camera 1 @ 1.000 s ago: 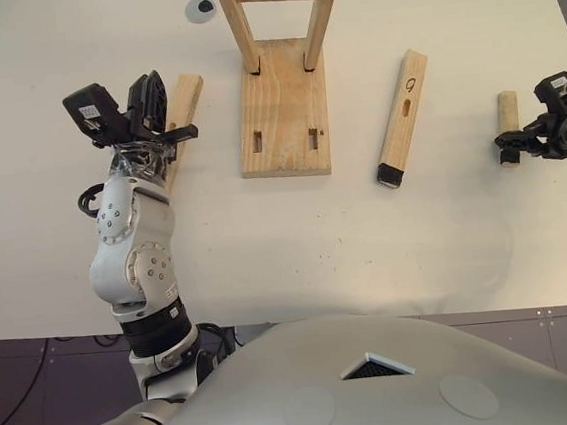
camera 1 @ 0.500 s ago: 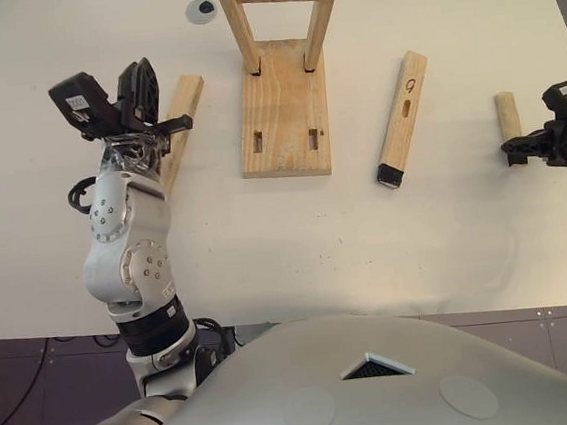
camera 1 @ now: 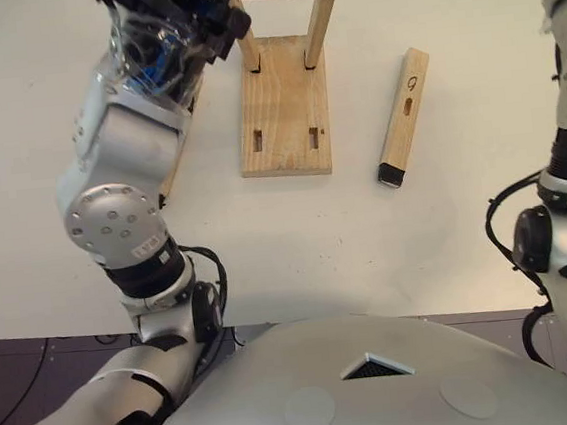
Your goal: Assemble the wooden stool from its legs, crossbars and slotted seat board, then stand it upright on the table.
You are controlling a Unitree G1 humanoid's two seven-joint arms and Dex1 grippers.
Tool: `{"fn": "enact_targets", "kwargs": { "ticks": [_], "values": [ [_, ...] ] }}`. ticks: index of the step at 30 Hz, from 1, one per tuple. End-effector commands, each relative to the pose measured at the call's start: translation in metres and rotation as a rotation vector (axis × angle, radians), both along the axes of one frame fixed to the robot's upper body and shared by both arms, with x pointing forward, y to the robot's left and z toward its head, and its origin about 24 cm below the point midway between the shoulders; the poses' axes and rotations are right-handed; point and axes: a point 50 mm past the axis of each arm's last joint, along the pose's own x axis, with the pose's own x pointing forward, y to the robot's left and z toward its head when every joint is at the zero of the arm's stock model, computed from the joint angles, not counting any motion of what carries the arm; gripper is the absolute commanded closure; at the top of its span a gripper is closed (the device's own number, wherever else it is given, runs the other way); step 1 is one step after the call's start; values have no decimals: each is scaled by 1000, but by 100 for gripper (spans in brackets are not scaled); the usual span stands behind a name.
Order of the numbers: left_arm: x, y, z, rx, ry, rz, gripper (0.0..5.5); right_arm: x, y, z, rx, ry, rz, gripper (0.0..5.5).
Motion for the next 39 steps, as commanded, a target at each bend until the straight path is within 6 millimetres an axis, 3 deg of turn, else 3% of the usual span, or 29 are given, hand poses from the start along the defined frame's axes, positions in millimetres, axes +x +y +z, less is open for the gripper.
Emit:
{"fn": "enact_targets", "kwargs": {
  "ticks": [1,7,13,20,24,31,35,39],
  "values": [
    [9,6,27,116,-65,-93,298,-27,32,33,114,-154,162,422],
    [31,5,40,285,-77,-125,281,-44,47,23,171,-142,182,422],
    [38,-10,44,382,-126,-166,281,-44,63,-10,111,-29,123,422],
    [42,-5,39,401,-137,-98,281,-40,57,-14,141,-45,95,422],
    [44,3,32,369,-109,-43,281,-40,59,-11,135,-80,142,422],
    [50,9,44,196,-105,-13,281,-41,71,-19,106,-57,227,422],
    [55,13,43,181,-94,-1,281,-39,76,-23,95,-42,248,422],
    [53,11,38,163,-92,-44,332,-40,79,-25,86,-45,257,422]
  ]
}}
